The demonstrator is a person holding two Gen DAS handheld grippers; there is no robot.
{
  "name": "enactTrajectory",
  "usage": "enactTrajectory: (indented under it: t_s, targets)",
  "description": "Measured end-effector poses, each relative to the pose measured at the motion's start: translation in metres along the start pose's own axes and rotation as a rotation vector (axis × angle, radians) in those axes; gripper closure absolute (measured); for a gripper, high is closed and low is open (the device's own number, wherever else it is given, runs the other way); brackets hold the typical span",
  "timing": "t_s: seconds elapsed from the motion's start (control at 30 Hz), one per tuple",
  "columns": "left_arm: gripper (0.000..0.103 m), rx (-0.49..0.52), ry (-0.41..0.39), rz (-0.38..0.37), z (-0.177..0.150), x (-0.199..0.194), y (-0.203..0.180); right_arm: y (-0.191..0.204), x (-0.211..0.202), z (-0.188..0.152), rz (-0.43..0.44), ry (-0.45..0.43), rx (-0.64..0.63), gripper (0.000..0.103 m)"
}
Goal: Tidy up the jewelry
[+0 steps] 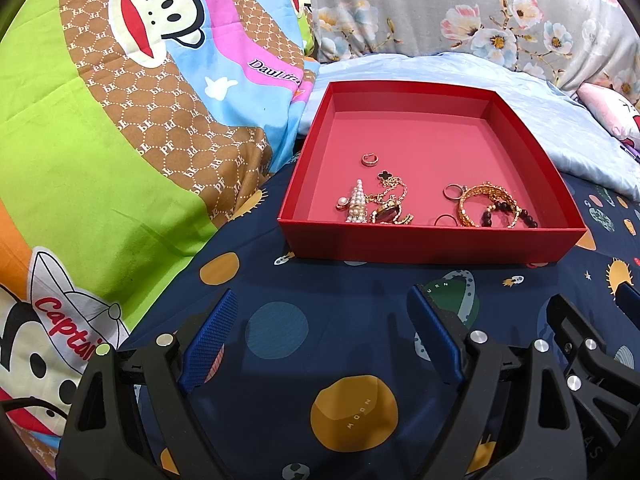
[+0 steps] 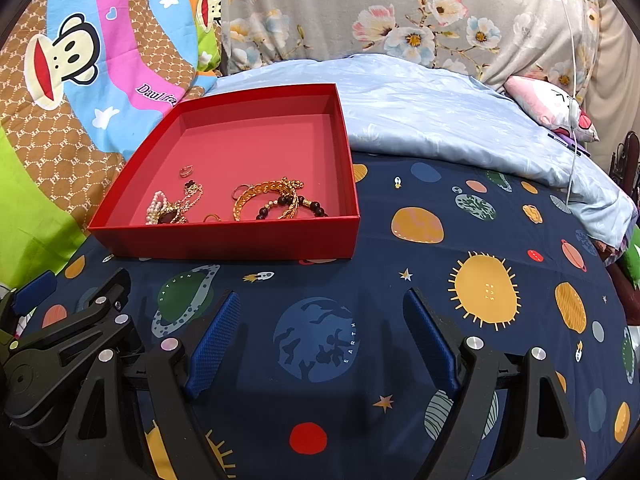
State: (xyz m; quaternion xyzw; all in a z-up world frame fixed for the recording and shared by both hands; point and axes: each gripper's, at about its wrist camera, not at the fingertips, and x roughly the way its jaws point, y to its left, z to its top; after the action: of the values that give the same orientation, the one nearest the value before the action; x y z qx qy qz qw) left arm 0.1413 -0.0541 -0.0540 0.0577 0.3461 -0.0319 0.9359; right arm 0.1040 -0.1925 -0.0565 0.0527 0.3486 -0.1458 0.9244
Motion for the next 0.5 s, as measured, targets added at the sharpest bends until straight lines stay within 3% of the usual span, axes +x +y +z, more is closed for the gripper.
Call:
enactTrajectory:
  t_s: [0.5]
  targets:
    - [0.019, -0.002, 0.003, -0.010, -0.0002, 0.0002, 0.0000, -0.0001, 0.0000, 0.0003, -0.001, -0.003, 0.001, 0.021]
